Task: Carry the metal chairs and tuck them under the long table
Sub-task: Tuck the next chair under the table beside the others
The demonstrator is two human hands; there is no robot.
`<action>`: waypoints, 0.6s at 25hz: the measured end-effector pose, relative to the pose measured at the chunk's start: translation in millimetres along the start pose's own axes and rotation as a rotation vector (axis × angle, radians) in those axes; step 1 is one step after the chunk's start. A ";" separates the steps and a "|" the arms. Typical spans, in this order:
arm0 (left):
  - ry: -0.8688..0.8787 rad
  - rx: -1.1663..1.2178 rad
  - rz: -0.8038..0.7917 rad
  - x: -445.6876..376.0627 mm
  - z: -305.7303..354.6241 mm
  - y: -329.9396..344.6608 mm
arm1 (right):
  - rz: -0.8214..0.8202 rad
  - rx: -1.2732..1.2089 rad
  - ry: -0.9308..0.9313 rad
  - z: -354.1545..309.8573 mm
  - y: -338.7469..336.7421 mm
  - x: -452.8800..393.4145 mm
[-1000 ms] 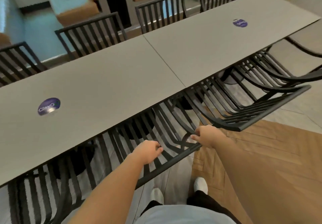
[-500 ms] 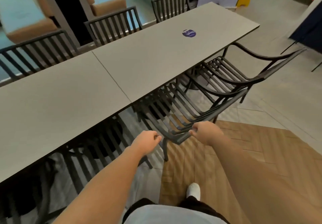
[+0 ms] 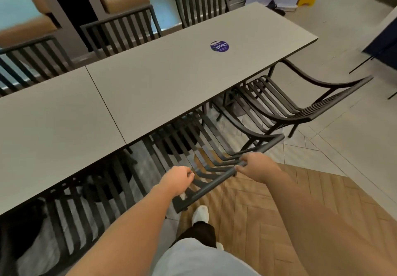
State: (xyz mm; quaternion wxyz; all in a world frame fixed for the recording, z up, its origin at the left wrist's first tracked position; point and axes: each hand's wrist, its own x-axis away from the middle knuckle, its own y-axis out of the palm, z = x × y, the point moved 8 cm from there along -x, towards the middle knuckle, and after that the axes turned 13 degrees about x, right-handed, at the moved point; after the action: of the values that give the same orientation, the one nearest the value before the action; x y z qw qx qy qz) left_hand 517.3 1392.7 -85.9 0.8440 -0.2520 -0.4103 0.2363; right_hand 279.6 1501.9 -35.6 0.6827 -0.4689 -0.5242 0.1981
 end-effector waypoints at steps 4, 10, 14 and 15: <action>0.008 -0.012 -0.044 -34.7 16.7 -12.2 | -0.030 -0.001 -0.026 4.3 -22.0 -37.4; -0.004 -0.002 -0.020 -60.1 35.9 -18.7 | -0.085 0.012 -0.051 28.4 -31.1 -75.6; -0.089 0.066 0.044 -64.7 43.1 -8.9 | -0.133 0.068 -0.138 44.9 -31.1 -96.3; -0.119 0.076 0.072 -62.4 45.0 -6.0 | -0.137 0.091 -0.170 47.9 -29.7 -100.3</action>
State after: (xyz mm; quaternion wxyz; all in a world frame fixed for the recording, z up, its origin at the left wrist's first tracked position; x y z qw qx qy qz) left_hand 447.5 1360.8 -93.9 0.8181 -0.2197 -0.4411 0.2963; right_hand 192.5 1431.9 -63.0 0.6683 -0.3820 -0.6015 0.2136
